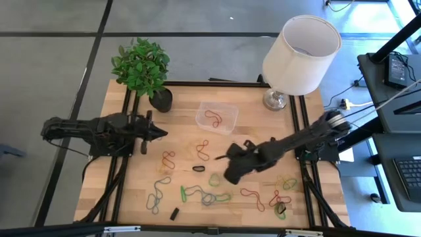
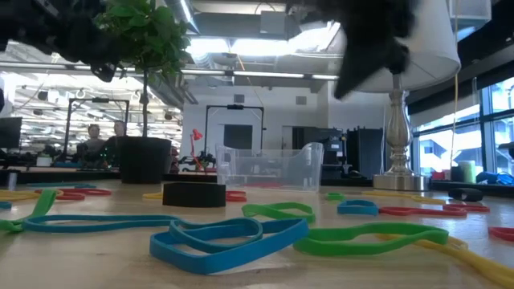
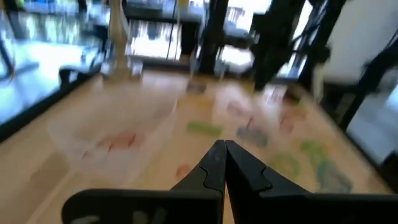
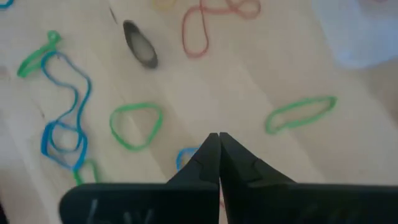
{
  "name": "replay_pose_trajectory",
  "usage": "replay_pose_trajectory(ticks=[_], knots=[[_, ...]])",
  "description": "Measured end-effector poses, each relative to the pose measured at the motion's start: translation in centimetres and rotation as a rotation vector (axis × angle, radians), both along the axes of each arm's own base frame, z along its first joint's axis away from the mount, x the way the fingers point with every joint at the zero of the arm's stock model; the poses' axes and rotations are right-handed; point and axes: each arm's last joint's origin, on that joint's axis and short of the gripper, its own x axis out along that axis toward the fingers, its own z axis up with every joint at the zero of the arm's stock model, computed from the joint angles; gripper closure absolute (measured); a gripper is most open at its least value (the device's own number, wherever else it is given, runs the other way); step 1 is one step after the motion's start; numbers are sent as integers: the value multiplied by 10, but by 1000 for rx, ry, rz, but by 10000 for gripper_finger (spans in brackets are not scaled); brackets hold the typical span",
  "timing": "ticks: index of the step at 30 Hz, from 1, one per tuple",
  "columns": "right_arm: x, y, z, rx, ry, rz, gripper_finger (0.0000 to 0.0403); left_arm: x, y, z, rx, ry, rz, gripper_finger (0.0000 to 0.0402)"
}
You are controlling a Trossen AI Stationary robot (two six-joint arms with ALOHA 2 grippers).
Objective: Pick and place rubber bands into bin
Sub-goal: Put the blue rubber band into the transparent bin
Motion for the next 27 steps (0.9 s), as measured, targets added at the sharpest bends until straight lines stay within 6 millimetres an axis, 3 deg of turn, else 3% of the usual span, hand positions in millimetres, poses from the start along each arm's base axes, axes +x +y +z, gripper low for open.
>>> replay_pose_trajectory(ticks=[5, 11, 19, 27], knots=[[-46, -4, -18, 93, -196, 46, 403, 22, 2, 19, 30, 228, 53, 398], [-90, -12, -35, 155, -272, 79, 403, 52, 2, 32, 62, 495, 32, 398], [-115, -23, -45, 135, -289, 130, 403, 77, 7, 5, -4, 817, 90, 387], [-118, -25, -45, 107, -300, 170, 403, 74, 21, -30, -77, 1190, 257, 323]])
